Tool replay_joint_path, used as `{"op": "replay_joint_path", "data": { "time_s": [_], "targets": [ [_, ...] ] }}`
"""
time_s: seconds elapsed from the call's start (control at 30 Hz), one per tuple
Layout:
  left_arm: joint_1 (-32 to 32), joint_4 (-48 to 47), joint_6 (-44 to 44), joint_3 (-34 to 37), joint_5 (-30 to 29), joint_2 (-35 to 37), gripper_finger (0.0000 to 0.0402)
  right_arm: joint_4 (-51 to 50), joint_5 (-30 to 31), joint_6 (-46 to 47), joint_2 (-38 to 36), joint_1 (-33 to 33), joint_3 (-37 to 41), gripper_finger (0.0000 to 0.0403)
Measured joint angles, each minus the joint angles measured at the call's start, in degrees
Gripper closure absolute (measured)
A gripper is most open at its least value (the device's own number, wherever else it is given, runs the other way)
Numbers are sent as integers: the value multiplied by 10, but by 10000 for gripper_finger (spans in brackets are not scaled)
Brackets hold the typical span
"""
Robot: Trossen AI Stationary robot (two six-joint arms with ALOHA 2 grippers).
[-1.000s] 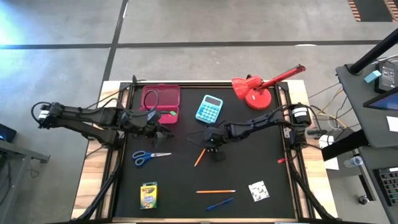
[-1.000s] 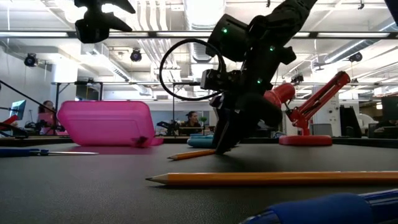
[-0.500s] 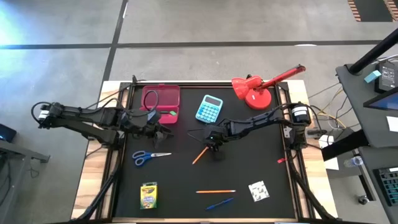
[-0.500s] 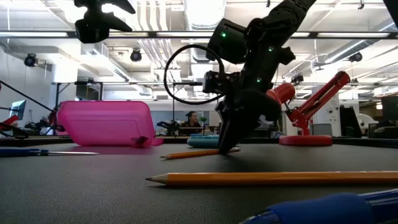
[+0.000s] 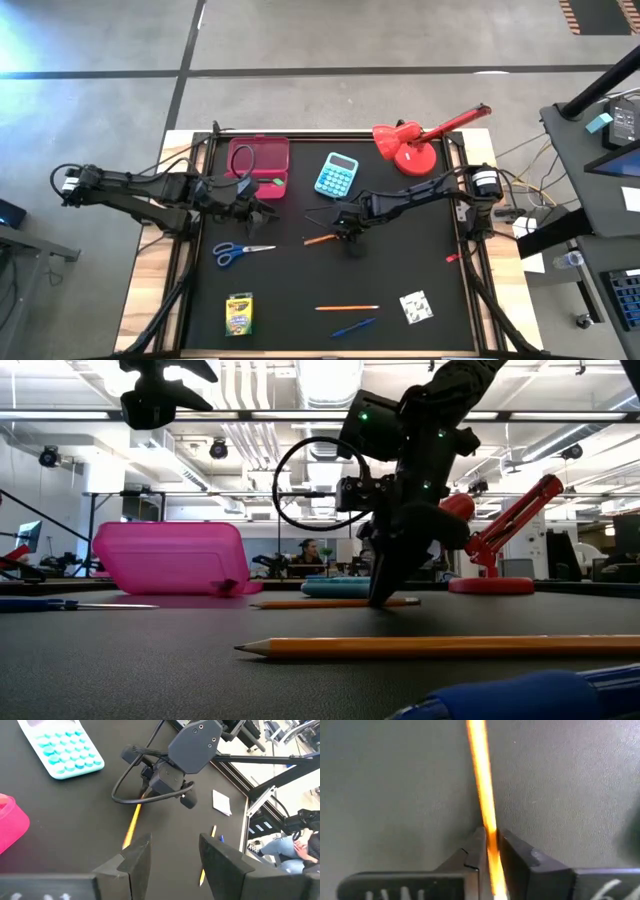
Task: Pack school essentials
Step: Put the orange pencil into the red supply box
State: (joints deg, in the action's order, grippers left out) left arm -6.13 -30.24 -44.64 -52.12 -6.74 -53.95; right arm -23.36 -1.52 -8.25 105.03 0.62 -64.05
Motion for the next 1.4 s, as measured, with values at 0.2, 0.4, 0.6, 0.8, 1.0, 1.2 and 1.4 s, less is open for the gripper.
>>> {"op": "replay_joint_path", "data": {
  "time_s": [0.2, 0.4, 0.6, 0.8, 1.0, 1.2, 1.4],
  "targets": [
    [0, 0, 0, 0, 0, 0, 253, -5, -3, 13, -7, 0, 1, 390],
    [0, 0, 0, 0, 0, 0, 253, -44, -16, 40, -51, 0, 7, 393],
    [0, 1, 6, 0, 0, 0, 253, -66, -19, 67, -134, 0, 8, 393],
    [0, 15, 42, 1, -2, -1, 253, -69, -13, 114, -222, 0, 12, 394],
    [0, 140, 160, 27, -13, -3, 253, -41, 48, 166, -300, -1, 12, 394],
    [0, 230, 229, 39, -92, -8, 253, 45, 126, 189, -349, -3, 12, 394],
    [1, 373, 289, 39, -164, -34, 253, 231, 136, 153, -350, -4, 12, 394]
  ]
}}
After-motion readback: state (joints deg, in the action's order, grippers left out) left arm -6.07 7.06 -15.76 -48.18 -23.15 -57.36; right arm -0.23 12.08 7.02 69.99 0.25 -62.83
